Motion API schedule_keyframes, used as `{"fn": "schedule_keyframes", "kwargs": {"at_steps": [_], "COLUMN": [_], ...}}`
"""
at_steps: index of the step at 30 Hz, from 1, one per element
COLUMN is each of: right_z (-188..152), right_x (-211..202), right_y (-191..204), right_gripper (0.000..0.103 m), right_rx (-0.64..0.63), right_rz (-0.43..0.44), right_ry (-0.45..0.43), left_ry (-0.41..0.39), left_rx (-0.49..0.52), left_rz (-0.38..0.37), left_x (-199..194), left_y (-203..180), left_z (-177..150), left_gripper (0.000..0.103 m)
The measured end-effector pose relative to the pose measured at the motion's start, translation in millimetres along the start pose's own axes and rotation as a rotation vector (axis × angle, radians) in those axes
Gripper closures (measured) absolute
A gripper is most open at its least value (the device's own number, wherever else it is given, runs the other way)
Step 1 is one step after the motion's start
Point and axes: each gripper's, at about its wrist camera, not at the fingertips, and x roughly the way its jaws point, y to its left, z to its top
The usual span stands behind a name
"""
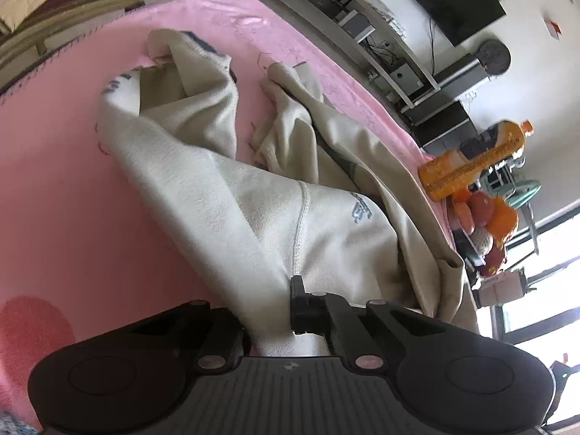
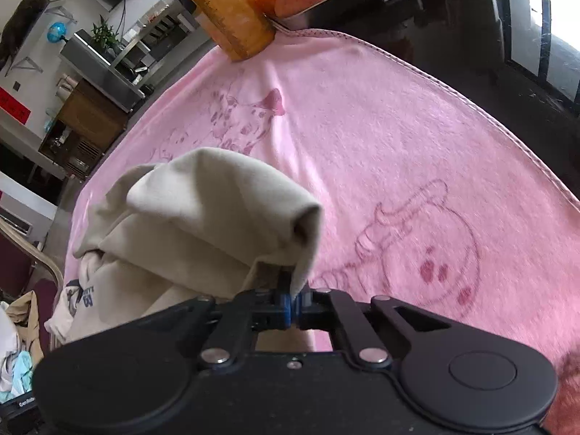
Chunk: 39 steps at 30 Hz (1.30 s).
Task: Fold clothes
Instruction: 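Lift the sweatshirt high with both grippers and shake it out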
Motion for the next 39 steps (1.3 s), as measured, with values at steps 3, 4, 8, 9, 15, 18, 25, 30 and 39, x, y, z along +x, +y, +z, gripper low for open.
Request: {"fn": "schedule_keyframes", "kwargs": {"at_steps": [3, 4, 8, 9, 15, 18, 25, 30, 39], "right_z": [-11.2, -15.4, -23.7, -20.6, 54.2, 70.5, 35.2, 15.6, -16.8], "right_x": [-7.2, -9.2, -22.4, -28.4, -145.5, -227.8, -279.9, -379.0, -452.5], "right_y": [2.3, 3.3, 29.4, 42.1, 113.2, 101.7, 98.4, 102.3, 131.8], "right_gripper": [0.101, 0.101, 0.101, 0.101, 0.101, 0.101, 0.101, 0.101, 0.101], "right_rx": [0.07, 0.098, 0.133, 0.122, 0.102, 0.167, 0.213, 0.085, -0.212], "right_rz": [0.035, 0.05, 0.138, 0.167, 0.399, 0.575, 0.614, 0.782, 0.782], "right_ry": [0.042, 0.061, 0.128, 0.132, -0.187, -0.41, -0.394, -0.605, -0.835], "left_ry": [0.018, 0.016, -0.01, -0.019, -0.274, -0.425, -0.448, -0.608, -0.626], "left_rx": [0.015, 0.024, 0.111, 0.131, 0.121, 0.067, 0.084, 0.171, 0.379], "left_rz": [-0.003, -0.013, -0.021, -0.024, -0.219, -0.404, -0.465, -0.674, -0.573], "left_x": [-10.5, -16.3, -44.1, -52.5, -175.4, -249.3, -305.5, -390.1, -418.4], "left_y": [-8.6, -13.8, -48.3, -60.5, -122.1, -125.0, -158.0, -164.2, -176.3], "left_z": [-0.2, 1.5, 19.6, 29.5, 117.5, 130.5, 103.8, 90.7, 87.2], "left_gripper": [0.103, 0.103, 0.103, 0.103, 0.103, 0.102, 0.103, 0.103, 0.099]}}
